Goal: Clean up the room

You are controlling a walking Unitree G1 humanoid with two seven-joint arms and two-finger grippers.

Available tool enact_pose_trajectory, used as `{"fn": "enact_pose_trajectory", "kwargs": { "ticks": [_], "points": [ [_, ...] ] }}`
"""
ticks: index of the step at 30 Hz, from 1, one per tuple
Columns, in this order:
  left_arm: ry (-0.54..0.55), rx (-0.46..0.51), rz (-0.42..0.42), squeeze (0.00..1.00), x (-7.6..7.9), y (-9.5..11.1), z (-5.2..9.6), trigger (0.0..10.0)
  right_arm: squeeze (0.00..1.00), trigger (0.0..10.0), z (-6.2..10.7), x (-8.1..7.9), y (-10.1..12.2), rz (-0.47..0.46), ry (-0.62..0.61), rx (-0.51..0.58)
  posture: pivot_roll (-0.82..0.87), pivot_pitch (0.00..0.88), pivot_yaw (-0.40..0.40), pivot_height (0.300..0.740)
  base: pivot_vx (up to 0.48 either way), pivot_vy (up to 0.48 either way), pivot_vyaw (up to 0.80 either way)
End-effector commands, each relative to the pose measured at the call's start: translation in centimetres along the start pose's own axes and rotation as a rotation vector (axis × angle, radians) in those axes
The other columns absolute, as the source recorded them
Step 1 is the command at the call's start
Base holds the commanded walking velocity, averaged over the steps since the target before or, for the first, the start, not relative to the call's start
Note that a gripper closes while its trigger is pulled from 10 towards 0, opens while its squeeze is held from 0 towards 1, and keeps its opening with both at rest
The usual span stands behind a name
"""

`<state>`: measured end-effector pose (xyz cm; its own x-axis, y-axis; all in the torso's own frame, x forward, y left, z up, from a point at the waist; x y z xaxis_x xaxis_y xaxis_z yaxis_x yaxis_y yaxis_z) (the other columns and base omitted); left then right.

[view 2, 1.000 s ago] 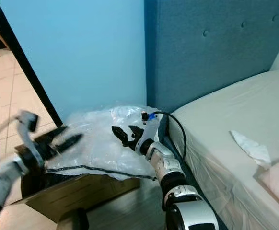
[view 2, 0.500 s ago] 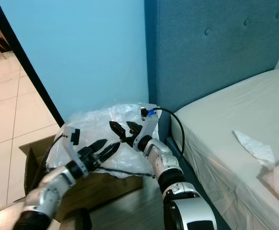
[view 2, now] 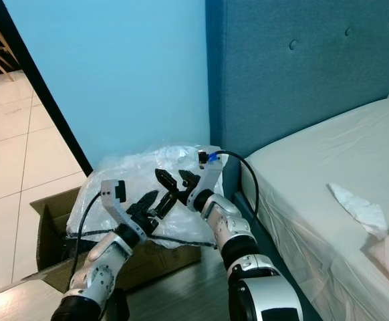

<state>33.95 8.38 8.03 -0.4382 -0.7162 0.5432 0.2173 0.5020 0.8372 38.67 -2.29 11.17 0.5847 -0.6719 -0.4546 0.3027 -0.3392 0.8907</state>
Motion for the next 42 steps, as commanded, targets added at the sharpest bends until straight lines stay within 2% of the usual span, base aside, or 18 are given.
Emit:
{"fn": "enact_pose_trajectory", "kwargs": {
  "ticks": [1, 2, 3, 5, 6, 8, 17, 24, 25, 26, 27, 30, 36, 41, 42],
  "points": [
    [0.01, -0.149, -0.098, 0.0, 0.6, -3.2, -0.3, 10.0, 0.0, 10.0, -1.2, -2.5, -0.4, -0.022, 0.083, -0.006, 0.0, 0.07, 0.021, 0.468, 0.0, 0.0, 0.0],
    [0.04, -0.172, -0.173, 0.0, 0.1, -3.4, -0.3, 10.0, 0.0, 10.0, -1.3, -2.6, -0.4, -0.023, 0.084, -0.005, 0.0, 0.073, 0.022, 0.468, 0.0, 0.0, 0.0],
    [0.04, -0.172, -0.173, 0.0, 0.1, -3.4, -0.3, 10.0, 0.0, 10.0, -1.3, -2.6, -0.4, -0.023, 0.084, -0.005, 0.0, 0.073, 0.022, 0.468, 0.0, 0.0, 0.0],
    [0.081, -0.212, -0.289, 0.0, -0.7, -3.9, -0.4, 10.0, 0.0, 10.0, -1.3, -2.6, -0.4, -0.026, 0.086, -0.003, -0.01, 0.074, 0.022, 0.468, 0.0, 0.0, 0.0],
    [0.081, -0.212, -0.289, 0.0, -0.7, -3.9, -0.4, 10.0, 0.0, 10.0, -1.3, -2.6, -0.4, -0.026, 0.086, -0.003, -0.01, 0.074, 0.022, 0.468, 0.0, 0.0, 0.0],
    [0.07, -0.274, -0.426, 0.0, -0.5, -4.8, -0.8, 10.0, 0.0, 10.0, -1.3, -2.7, -0.4, -0.03, 0.088, -0.003, -0.01, 0.079, 0.023, 0.468, 0.0, 0.0, 0.0],
    [0.084, -0.274, -0.435, 0.0, -0.2, -5.0, -1.7, 10.0, 0.0, 10.0, -1.4, -3.0, -0.4, -0.037, 0.096, 0.003, -0.02, 0.083, 0.031, 0.468, 0.0, 0.0, 0.0],
    [0.191, -0.291, -0.527, 0.0, -1.5, -5.3, -1.6, 10.0, 0.0, 10.0, -1.5, -3.3, 0.0, -0.043, 0.109, 0.018, -0.03, 0.093, 0.035, 0.468, 0.0, 0.0, 0.0],
    [0.2, -0.301, -0.539, 0.0, -1.7, -5.4, -1.5, 5.3, 0.0, 10.0, -1.5, -3.3, 0.1, -0.043, 0.111, 0.02, -0.03, 0.093, 0.035, 0.468, 0.0, 0.0, 0.0],
    [0.2, -0.301, -0.539, 0.0, -1.7, -5.4, -1.5, 5.3, 0.0, 10.0, -1.5, -3.3, 0.1, -0.043, 0.111, 0.02, -0.03, 0.093, 0.035, 0.468, 0.0, 0.0, 0.0],
    [0.208, -0.308, -0.55, 0.0, -1.9, -5.5, -1.4, 0.0, 0.0, 10.0, -1.5, -3.4, 0.1, -0.043, 0.112, 0.022, -0.03, 0.095, 0.036, 0.468, 0.0, 0.0, 0.0],
    [0.246, -0.338, -0.573, 0.0, -2.8, -5.6, -1.0, 0.0, 0.0, 10.0, -1.6, -3.5, 0.5, -0.044, 0.119, 0.033, -0.03, 0.095, 0.036, 0.468, 0.0, 0.0, 0.0],
    [0.263, -0.356, -0.613, 0.0, -3.3, -5.6, -0.8, 0.0, 0.0, 10.0, -1.5, -3.5, 0.9, -0.046, 0.125, 0.043, -0.04, 0.095, 0.035, 0.468, 0.0, 0.0, 0.0],
    [0.27, -0.359, -0.695, 0.0, -3.9, -5.1, -0.7, 0.0, 0.0, 10.0, -1.4, -4.3, 1.2, -0.038, 0.171, 0.042, -0.05, 0.094, 0.037, 0.468, 0.0, 0.0, 0.0],
    [0.276, -0.359, -0.702, 0.0, -4.1, -5.0, -0.6, 0.0, 0.0, 10.0, -1.3, -4.1, 0.4, 0.031, 0.165, -0.02, -0.05, 0.092, 0.041, 0.468, 0.0, 0.0, 0.0]
  ]
}}
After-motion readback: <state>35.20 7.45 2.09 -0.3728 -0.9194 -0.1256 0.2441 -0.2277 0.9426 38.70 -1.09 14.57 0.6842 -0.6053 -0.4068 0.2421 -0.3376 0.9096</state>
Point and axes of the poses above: a point about 5 cm out from each wrist's last joint towards the gripper, its own z axis pointing back from the gripper into the wrist, its own y axis along the axis of the wrist's last joint, x = y × z, the point moved 4 cm from there along -z, pointing out of the wrist towards the gripper, and after that the axes turned 5 degrees about z, right-handed, at the moved point
